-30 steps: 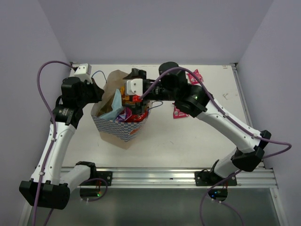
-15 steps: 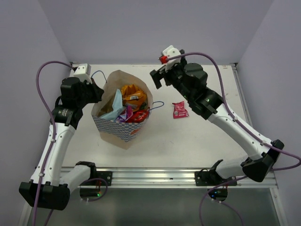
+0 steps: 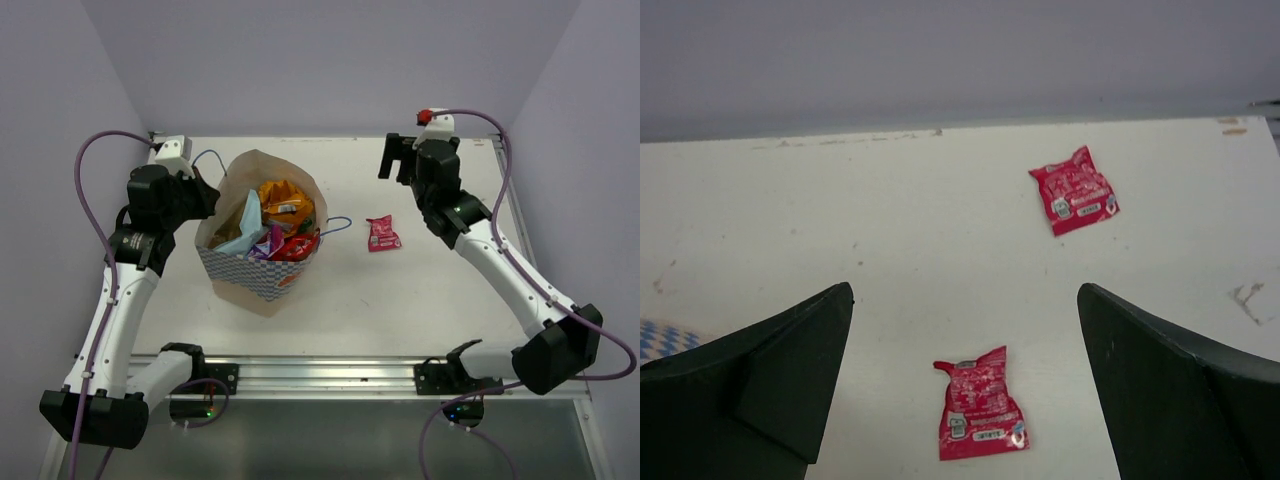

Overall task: Place the snacks into the paper bag
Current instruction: Pick up the snack from the center of the board.

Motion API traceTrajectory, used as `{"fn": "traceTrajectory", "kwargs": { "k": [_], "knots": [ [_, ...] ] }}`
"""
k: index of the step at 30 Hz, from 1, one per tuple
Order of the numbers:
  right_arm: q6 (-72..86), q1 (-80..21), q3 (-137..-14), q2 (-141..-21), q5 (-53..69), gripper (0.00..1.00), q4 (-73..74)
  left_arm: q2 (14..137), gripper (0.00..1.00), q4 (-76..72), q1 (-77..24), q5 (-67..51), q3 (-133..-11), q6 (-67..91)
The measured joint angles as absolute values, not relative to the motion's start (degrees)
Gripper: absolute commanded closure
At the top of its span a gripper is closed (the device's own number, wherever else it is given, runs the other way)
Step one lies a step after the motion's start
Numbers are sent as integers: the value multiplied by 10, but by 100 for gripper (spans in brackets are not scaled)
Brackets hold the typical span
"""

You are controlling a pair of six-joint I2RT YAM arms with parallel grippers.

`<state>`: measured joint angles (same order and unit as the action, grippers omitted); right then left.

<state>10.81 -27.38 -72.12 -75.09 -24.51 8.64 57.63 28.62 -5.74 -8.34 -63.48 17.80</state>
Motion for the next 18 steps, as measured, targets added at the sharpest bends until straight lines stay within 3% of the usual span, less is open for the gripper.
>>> {"fn": "traceTrajectory", "kwargs": {
  "k": [18],
  "knots": [
    [212, -213, -669, -993, -128, 1, 132, 576, 98, 287, -57, -81, -635, 174]
  ]
}}
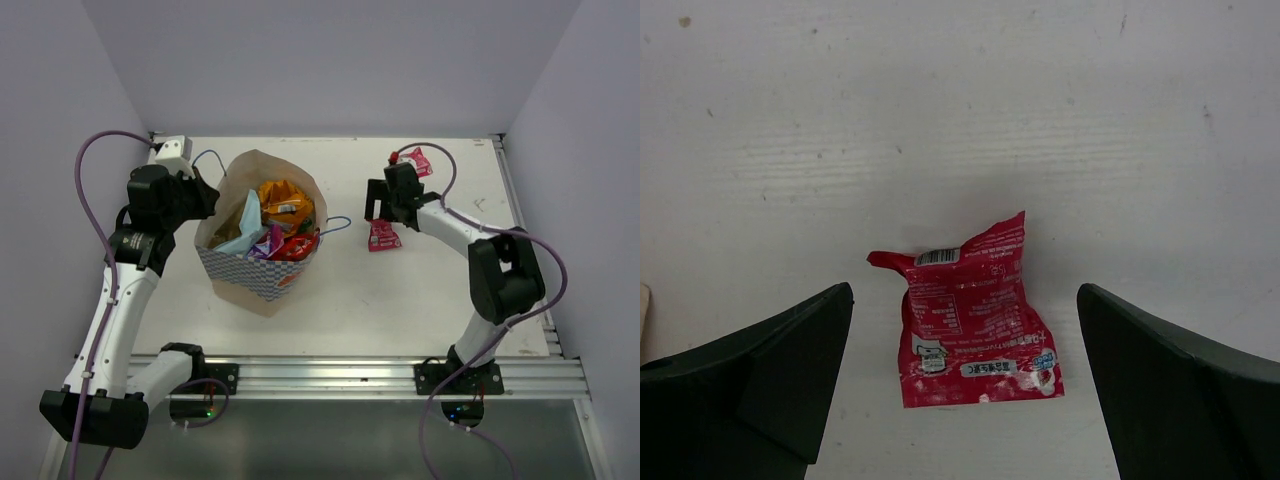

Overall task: Place the snacks into the paper bag
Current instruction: Pick up the snack from the center of the board.

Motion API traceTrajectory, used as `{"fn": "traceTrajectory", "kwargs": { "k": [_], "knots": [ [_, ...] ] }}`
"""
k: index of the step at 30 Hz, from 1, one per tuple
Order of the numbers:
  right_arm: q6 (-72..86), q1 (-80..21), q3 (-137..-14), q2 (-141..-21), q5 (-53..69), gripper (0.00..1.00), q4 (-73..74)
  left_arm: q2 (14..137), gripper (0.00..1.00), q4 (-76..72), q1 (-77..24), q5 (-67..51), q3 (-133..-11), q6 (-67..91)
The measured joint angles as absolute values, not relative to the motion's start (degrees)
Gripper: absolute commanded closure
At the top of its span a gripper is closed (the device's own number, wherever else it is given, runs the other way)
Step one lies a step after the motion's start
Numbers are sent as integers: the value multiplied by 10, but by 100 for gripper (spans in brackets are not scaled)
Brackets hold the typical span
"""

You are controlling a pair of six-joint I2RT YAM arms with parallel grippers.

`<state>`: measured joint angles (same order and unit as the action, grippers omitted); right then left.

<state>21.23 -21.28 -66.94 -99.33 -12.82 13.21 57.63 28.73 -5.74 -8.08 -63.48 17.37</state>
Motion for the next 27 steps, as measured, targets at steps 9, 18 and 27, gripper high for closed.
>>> {"fn": "traceTrajectory", "kwargs": {
  "k": [9, 18, 27],
  "knots": [
    [213, -213, -669, -1080, -104, 6, 130, 576, 99, 287, -57, -81, -635, 173],
    [204, -211, -670, -1085, -105, 47, 123, 577, 99, 287, -57, -78, -635, 171],
    [190, -210, -663, -1050, -108, 73, 125, 578, 99, 287, -57, -77, -635, 170]
  ]
}}
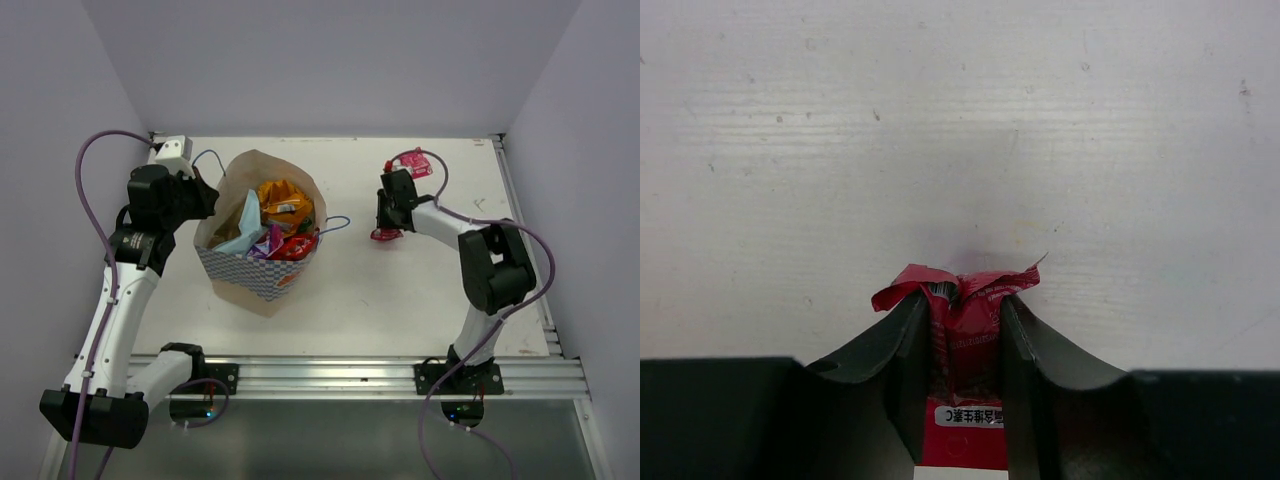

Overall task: Place the snacks into the paper bag
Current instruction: Pick up the snack from the center of the board, then place the snack in the paper bag.

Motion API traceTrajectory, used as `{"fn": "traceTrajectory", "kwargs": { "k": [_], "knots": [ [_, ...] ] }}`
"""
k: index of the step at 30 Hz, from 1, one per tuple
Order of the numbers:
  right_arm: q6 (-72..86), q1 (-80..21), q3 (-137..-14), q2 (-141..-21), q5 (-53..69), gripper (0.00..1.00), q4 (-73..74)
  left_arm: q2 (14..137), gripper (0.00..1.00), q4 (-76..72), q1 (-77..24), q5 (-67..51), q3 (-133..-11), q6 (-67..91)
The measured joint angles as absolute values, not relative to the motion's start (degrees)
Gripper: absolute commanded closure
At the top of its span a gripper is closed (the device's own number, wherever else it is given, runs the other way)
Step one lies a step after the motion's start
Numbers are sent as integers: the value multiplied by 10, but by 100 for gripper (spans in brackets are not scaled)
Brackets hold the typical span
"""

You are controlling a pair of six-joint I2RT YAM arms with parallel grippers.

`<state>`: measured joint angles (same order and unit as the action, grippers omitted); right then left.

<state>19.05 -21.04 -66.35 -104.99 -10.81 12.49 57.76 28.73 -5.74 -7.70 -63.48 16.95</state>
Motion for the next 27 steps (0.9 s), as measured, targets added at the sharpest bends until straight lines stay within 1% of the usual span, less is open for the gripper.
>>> {"fn": "traceTrajectory", "kwargs": {
  "k": [3, 8, 14, 17, 23, 27],
  "knots": [
    [179, -211, -664, -1016, -109, 74, 134, 578, 99, 287, -57, -77, -635, 170],
    [153, -215, -684, -928, -110, 75, 155, 578, 99, 287, -57, -77, -635, 169],
    [112, -250, -779, -848, -116, 74, 164, 578, 99, 287, -57, -77, -635, 170],
    [91, -277, -820, -830, -121, 71, 162, 578, 99, 287, -57, -77, -635, 170],
    [48, -338, -900, -829, -119, 71, 168, 578, 99, 287, -57, -77, -635, 170],
    [25, -387, -920, -829, -109, 71, 159, 578, 99, 287, -57, -77, -635, 170]
  ]
}}
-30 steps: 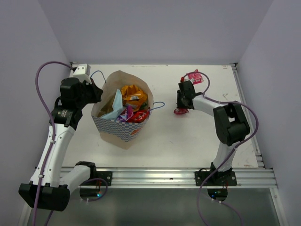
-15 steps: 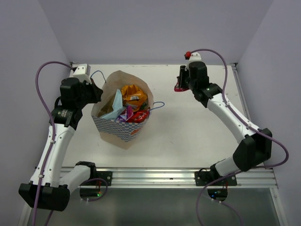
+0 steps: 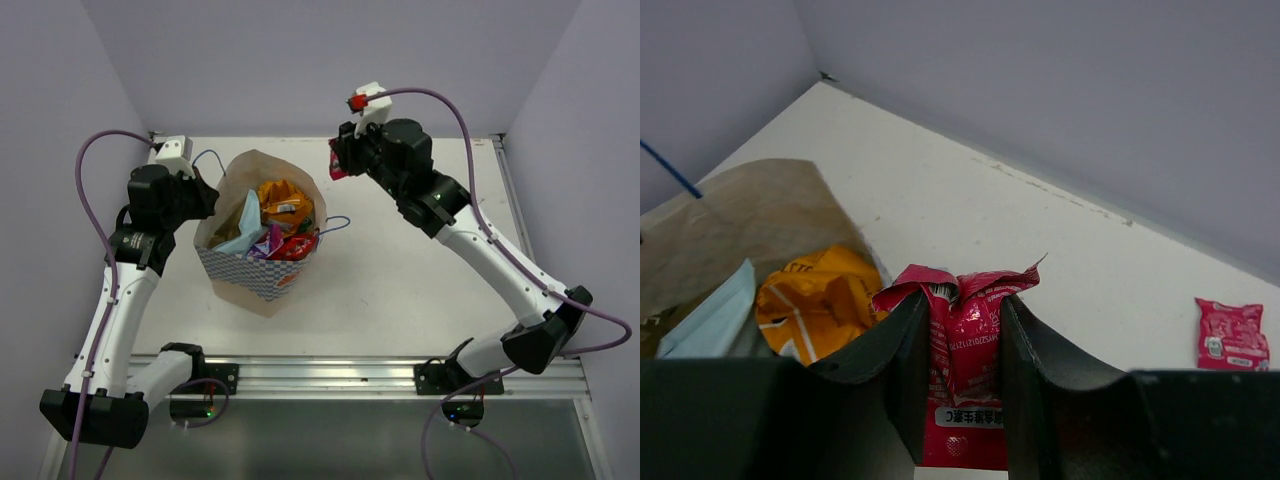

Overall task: Place the snacks into the paper bag
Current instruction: Place the snack in the paper bag.

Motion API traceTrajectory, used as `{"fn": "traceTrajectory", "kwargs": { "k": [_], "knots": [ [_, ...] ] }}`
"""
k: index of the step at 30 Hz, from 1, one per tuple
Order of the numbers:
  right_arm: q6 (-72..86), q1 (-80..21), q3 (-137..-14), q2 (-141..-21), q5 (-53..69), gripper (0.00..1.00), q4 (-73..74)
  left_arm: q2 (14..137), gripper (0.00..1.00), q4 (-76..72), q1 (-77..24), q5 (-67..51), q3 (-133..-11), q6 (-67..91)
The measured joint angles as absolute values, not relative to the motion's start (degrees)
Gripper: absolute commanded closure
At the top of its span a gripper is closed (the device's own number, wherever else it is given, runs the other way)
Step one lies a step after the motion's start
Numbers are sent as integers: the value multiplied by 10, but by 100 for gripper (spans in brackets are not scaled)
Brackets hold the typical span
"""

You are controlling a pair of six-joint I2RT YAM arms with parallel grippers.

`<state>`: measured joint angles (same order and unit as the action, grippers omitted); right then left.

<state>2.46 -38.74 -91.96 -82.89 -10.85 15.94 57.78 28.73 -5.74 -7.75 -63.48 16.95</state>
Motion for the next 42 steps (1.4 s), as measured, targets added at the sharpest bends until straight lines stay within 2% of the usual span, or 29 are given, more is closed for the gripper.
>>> {"fn": "traceTrajectory", "kwargs": {
  "k": [9, 13, 19, 20, 26, 37, 42],
  "knots": [
    [-17, -496, -920, -860, -77, 68, 150, 578, 99, 287, -57, -78, -635, 170],
    [-27, -531, -926, -891, -63, 59, 151, 578, 99, 287, -57, -78, -635, 170],
    [-33, -561, -940, -933, -47, 42, 155, 578, 99, 287, -57, -78, -635, 170],
    [-34, -563, -940, -936, -47, 32, 157, 578, 99, 287, -57, -78, -635, 170],
    [-37, -566, -943, -939, -50, 2, 164, 578, 99, 287, -57, -78, -634, 170],
    [-46, -564, -945, -934, -103, 1, 164, 578, 98, 287, -57, -77, -634, 170],
    [-35, -531, -944, -917, -128, 1, 164, 577, 98, 287, -57, -77, -634, 170]
  ]
}}
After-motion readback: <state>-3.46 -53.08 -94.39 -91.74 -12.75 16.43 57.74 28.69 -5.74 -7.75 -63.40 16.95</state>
